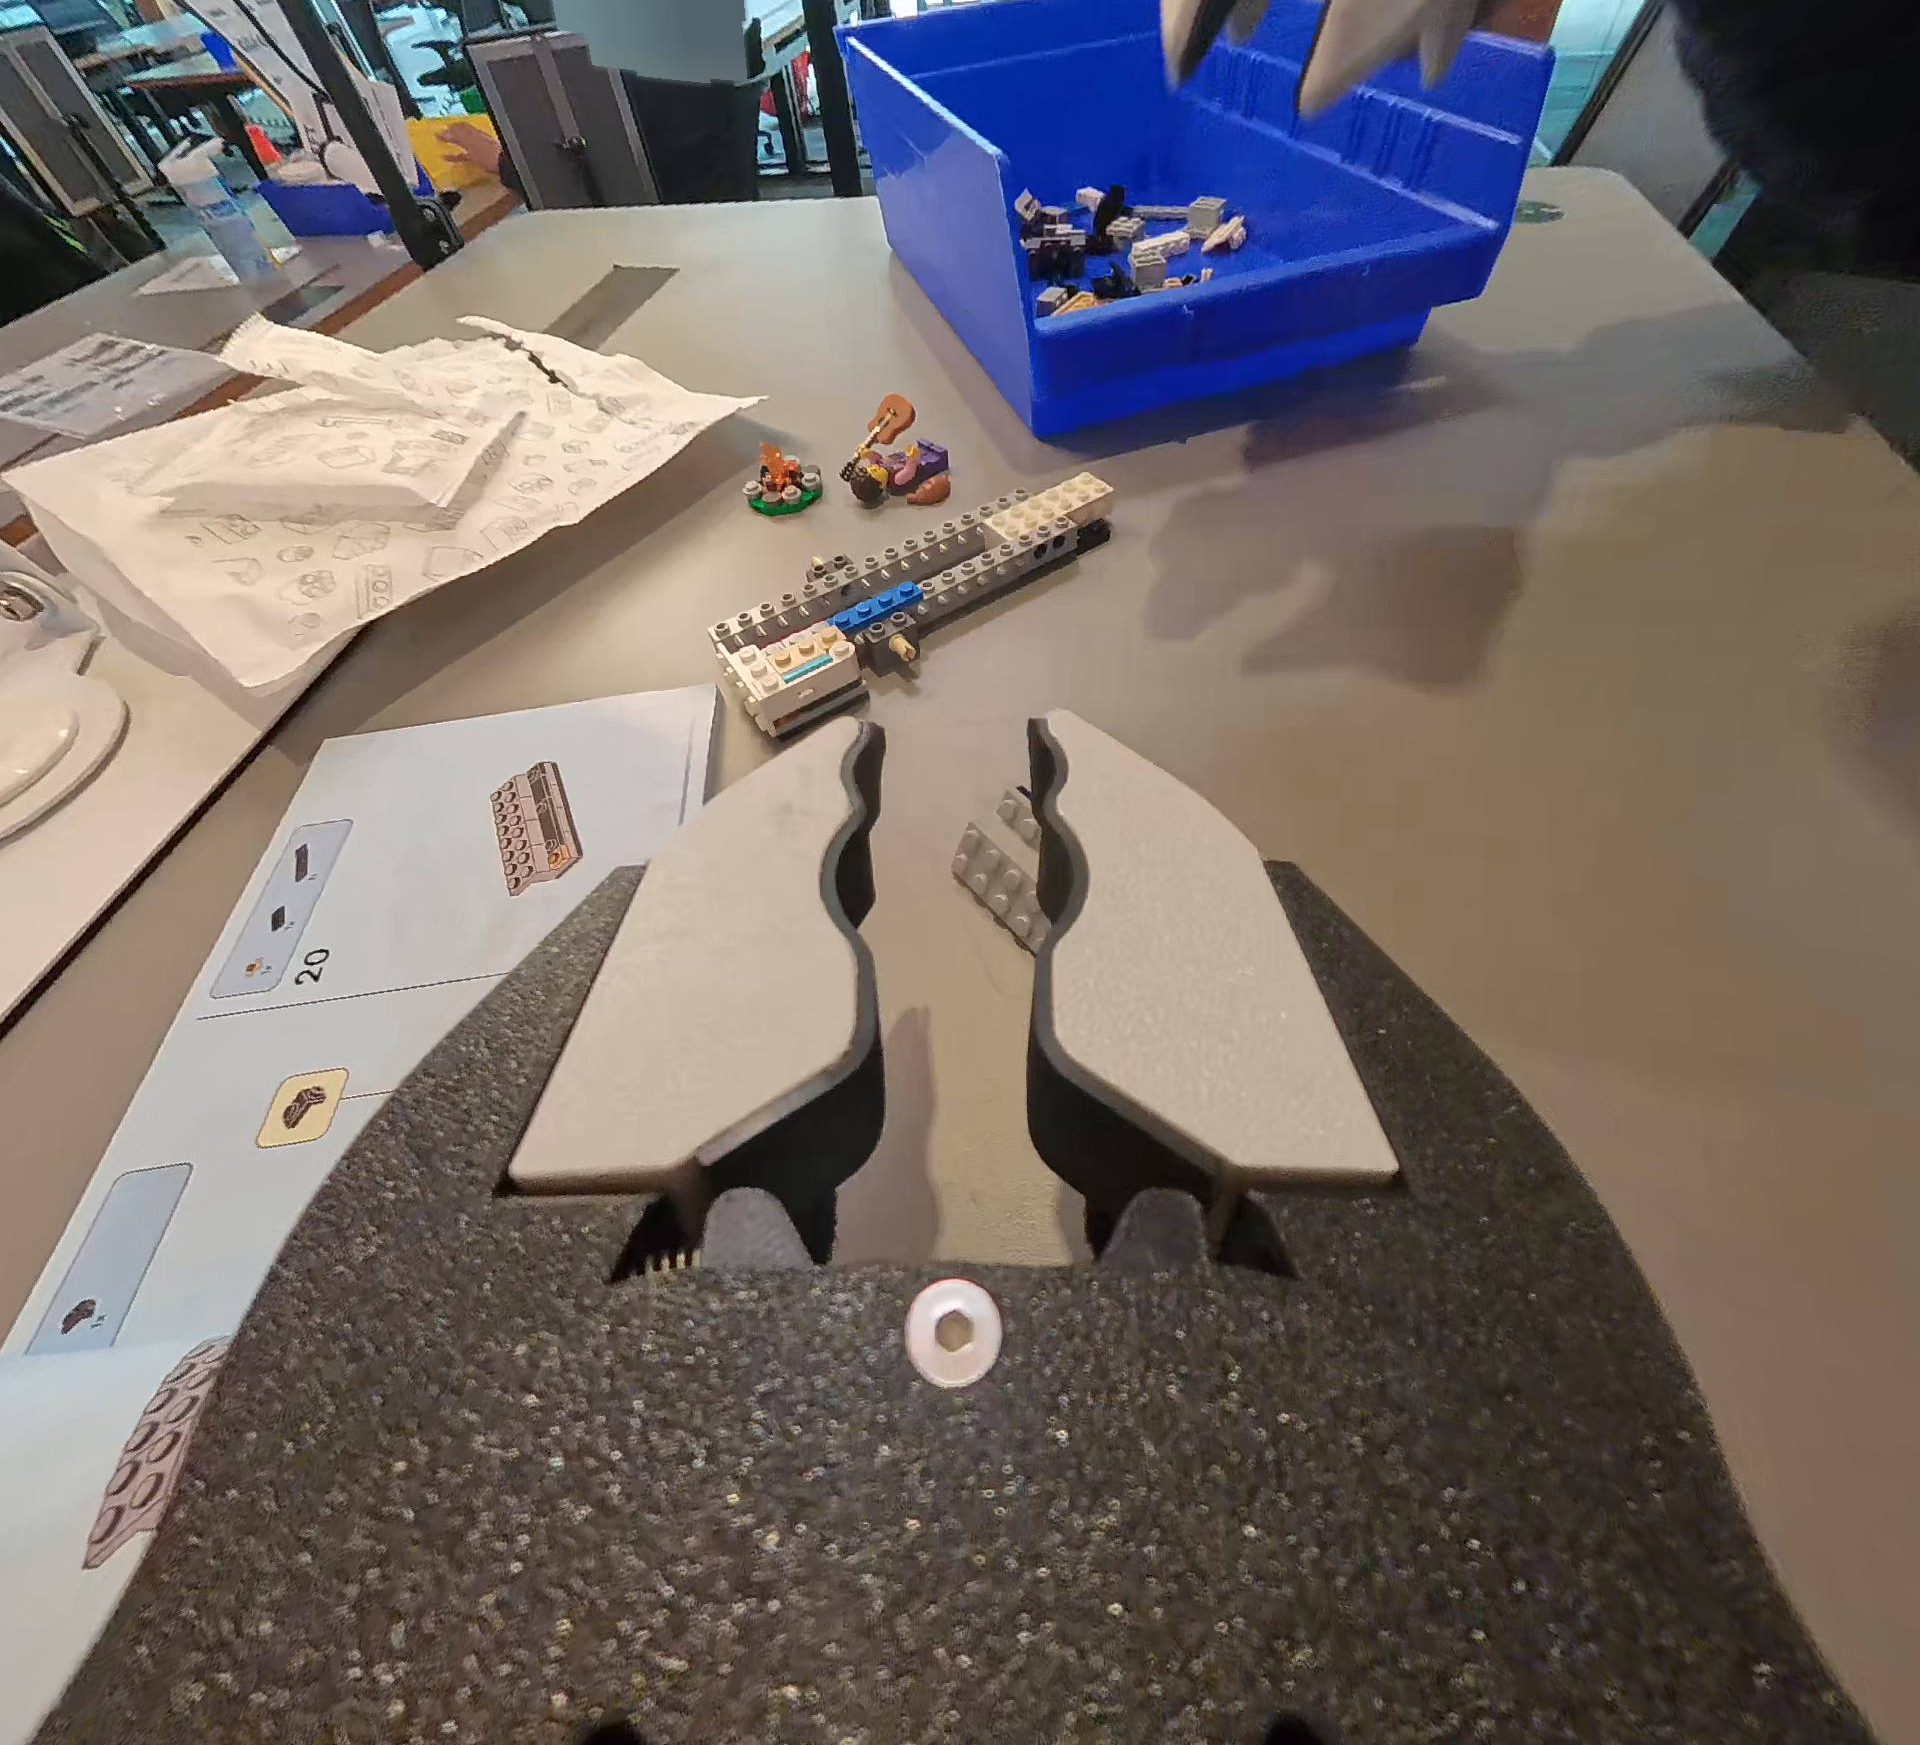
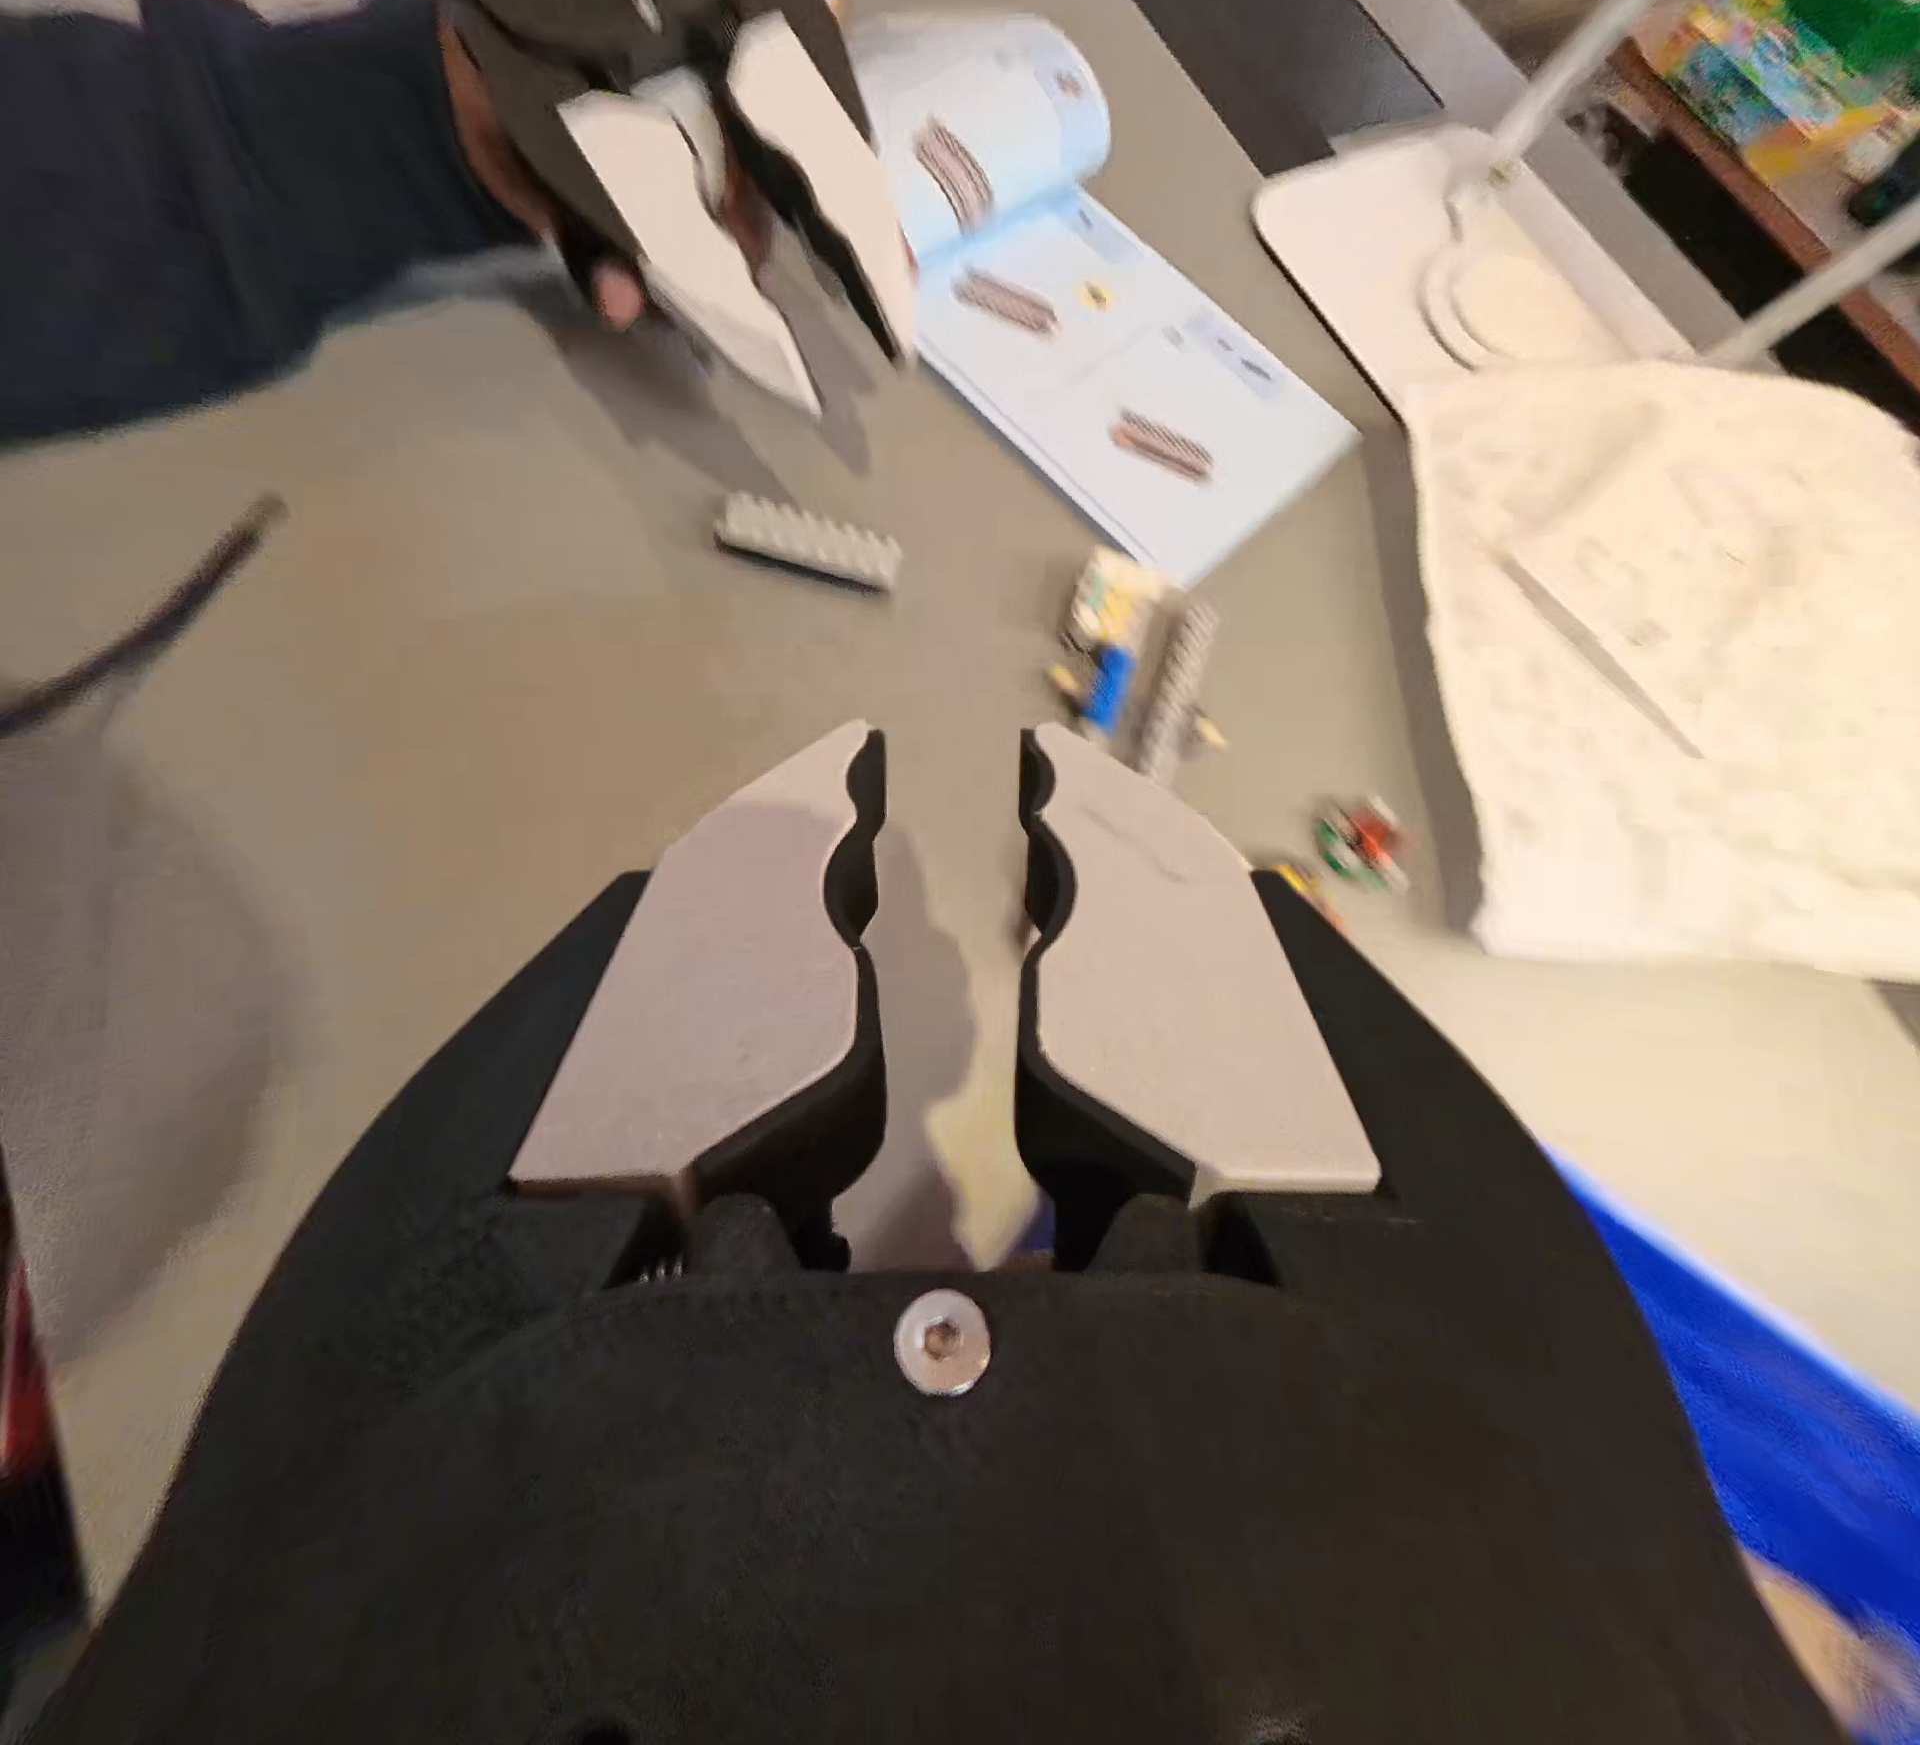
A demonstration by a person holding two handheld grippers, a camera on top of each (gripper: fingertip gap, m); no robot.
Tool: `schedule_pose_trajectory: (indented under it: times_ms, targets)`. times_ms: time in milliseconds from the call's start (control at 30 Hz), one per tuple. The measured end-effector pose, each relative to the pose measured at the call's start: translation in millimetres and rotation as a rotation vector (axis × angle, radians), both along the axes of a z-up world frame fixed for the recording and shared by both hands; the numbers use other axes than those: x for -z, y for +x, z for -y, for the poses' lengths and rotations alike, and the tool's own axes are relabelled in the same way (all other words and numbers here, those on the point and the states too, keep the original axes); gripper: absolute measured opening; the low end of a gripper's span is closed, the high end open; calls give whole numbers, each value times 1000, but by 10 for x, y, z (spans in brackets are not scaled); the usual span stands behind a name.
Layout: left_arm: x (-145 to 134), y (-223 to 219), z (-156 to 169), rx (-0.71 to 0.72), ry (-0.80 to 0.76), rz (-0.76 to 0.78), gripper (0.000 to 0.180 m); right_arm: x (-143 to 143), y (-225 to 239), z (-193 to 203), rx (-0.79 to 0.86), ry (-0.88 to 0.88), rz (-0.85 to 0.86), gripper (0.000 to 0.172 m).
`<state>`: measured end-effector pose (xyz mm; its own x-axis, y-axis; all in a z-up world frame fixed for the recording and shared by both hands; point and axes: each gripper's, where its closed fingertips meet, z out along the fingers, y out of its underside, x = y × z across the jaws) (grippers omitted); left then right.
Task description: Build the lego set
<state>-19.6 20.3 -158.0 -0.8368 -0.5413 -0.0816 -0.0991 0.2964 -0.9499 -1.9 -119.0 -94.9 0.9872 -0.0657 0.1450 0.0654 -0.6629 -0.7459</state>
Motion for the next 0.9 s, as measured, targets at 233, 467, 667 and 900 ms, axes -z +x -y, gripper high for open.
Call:
schedule_pose_trajectory:
  times_ms: [233,467,667,900]
  targets:
    - [-8,-33,6,0,14,32,27,237,368,1700,-70,-593,-50,27]
    - [-62,-9,-40,-32,-18,50,27,699,144,1910,-290,-807,-398,8]
    - [-20,-35,0,22,-15,-5,27,887,-3,1932,-421,-821,-664,0]
    - [-15,-15,-9,3,-9,-1,28,1043,-46,1986,-552,-870,-643,0]
